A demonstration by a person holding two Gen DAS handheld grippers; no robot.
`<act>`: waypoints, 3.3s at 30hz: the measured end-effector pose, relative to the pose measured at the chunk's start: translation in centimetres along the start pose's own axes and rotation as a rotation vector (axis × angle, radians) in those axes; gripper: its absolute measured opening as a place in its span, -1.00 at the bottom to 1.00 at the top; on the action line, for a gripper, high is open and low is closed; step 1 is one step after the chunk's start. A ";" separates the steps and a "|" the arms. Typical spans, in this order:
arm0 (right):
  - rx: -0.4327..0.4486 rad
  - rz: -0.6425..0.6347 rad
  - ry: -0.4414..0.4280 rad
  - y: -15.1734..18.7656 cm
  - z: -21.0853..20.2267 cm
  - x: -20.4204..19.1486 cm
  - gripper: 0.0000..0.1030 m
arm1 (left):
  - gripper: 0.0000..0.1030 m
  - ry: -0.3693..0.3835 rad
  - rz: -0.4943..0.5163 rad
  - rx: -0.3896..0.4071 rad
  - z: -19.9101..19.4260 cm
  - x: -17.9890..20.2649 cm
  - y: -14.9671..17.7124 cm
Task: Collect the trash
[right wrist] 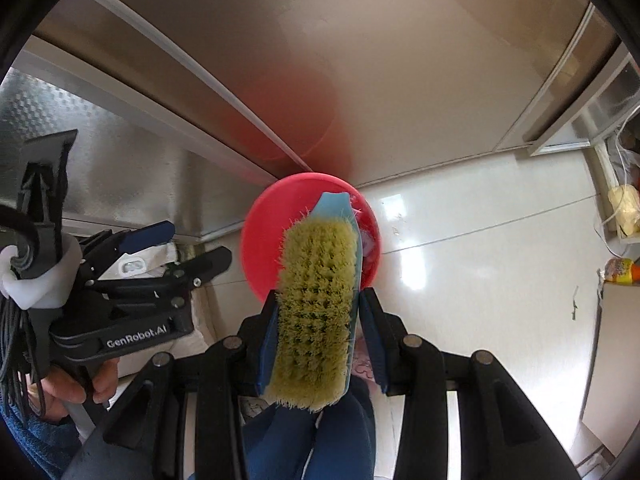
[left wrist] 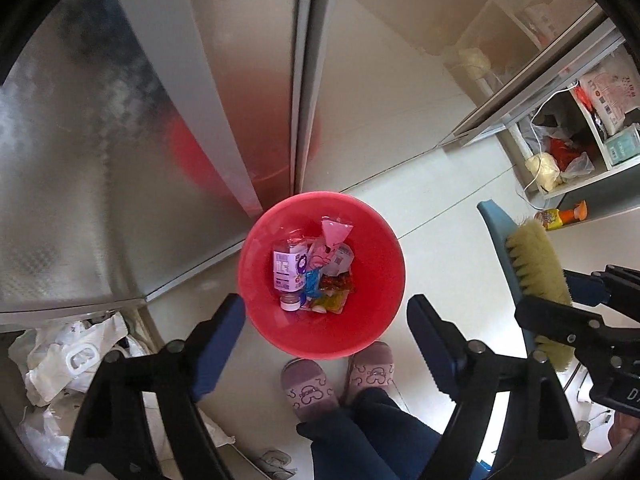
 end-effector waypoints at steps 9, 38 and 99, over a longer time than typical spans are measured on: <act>-0.013 -0.075 -0.032 -0.8 0.4 -1.6 -0.29 | 0.61 -0.054 -0.029 0.031 -2.5 -2.1 0.4; -0.048 -0.088 0.021 -1.6 4.9 -4.6 0.15 | 0.62 -0.068 -0.061 -0.015 -1.6 -6.8 1.3; 0.763 0.044 0.316 12.1 -43.3 -16.5 0.99 | 0.88 -0.084 0.195 0.672 -58.5 12.1 8.8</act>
Point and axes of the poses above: each gripper's, at about its wrist camera, not at the fingertips, and z roughly the way its jaws point, x to its right, y to its underside, the point moved 1 cm from there along z, roughly the way its jaws point
